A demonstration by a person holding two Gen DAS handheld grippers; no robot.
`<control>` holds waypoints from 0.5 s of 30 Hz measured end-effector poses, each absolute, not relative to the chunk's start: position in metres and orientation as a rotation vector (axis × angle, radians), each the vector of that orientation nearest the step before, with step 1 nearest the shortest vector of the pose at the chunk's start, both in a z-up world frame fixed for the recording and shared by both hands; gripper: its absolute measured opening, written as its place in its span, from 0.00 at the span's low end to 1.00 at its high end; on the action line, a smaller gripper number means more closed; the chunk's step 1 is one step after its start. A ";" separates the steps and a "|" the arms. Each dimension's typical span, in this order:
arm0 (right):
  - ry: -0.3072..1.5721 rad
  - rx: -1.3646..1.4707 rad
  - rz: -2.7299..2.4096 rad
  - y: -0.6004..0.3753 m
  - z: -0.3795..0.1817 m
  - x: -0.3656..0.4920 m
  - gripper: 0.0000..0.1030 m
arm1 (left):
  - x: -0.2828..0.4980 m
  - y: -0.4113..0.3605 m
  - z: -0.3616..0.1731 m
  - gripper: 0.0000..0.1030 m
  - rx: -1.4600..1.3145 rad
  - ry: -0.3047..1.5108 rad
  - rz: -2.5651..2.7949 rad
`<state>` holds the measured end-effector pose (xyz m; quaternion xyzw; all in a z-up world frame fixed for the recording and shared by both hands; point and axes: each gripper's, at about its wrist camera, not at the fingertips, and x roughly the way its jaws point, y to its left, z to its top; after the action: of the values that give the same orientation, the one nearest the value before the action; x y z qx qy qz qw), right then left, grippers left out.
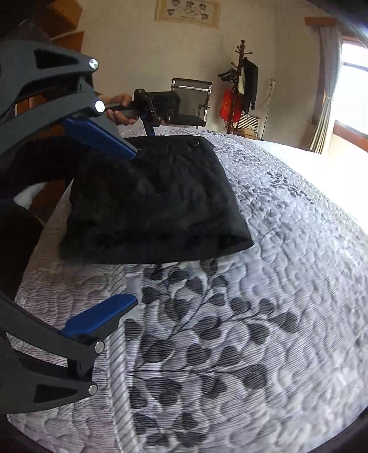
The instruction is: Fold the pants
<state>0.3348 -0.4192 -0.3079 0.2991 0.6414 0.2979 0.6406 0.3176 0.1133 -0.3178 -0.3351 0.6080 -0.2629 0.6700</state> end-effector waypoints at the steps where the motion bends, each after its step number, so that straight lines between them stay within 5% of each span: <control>1: 1.479 0.699 0.687 -0.420 -0.313 0.335 0.93 | 0.319 0.114 -0.321 0.93 -0.772 1.385 -0.606; 15: 1.583 0.810 0.819 -0.380 -0.358 0.339 0.97 | 0.328 0.106 -0.355 0.96 -0.923 1.440 -0.717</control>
<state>0.3387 -0.3797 -0.3583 0.3435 0.6708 0.3473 0.5580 0.3282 0.1062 -0.3547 -0.3980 0.6211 -0.3092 0.6002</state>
